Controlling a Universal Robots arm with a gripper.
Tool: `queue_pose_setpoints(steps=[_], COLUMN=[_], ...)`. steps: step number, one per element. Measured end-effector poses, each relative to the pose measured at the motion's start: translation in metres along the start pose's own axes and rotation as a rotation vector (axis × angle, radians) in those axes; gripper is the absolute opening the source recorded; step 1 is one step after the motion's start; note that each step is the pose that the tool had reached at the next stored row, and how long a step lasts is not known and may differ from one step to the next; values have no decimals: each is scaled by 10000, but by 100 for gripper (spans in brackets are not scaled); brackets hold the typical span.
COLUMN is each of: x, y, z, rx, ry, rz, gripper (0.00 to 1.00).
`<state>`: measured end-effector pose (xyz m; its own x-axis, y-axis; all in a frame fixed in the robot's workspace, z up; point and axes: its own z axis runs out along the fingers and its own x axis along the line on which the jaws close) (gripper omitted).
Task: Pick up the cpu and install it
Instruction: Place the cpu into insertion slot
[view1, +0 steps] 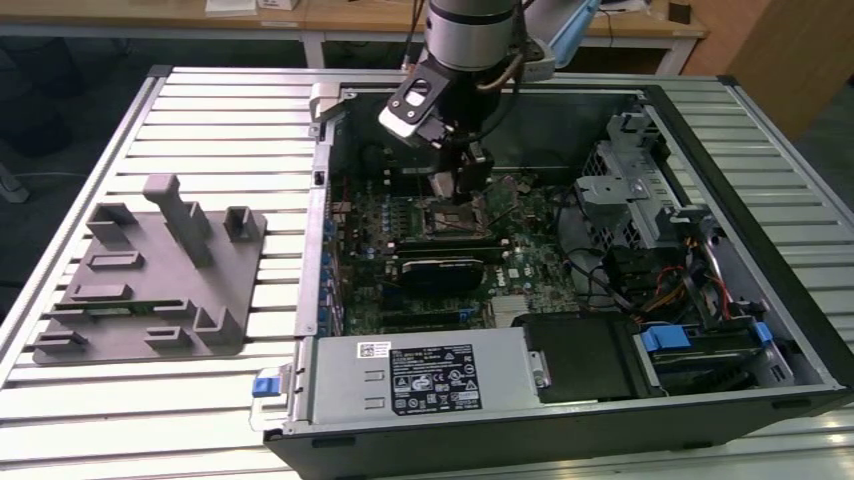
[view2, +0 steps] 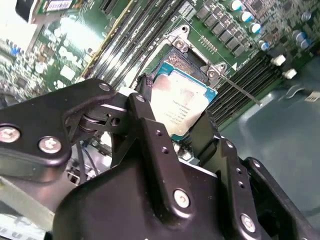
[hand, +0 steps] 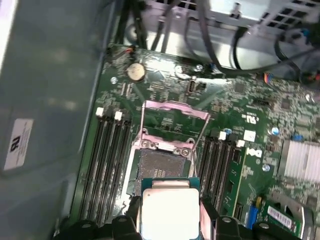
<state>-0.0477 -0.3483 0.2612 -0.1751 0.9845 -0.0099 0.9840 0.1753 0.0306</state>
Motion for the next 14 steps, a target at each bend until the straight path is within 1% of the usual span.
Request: queue_pose_setpoints(steps=[6,9,11,14], x=[0,1,1,0], y=[-1,-2,-2,1], z=[37,63,77,102], rx=[10,8,7,8], ry=[-22,16,24,24], rz=[1067,1527,1687,1702], gripper=[55,55,55,55])
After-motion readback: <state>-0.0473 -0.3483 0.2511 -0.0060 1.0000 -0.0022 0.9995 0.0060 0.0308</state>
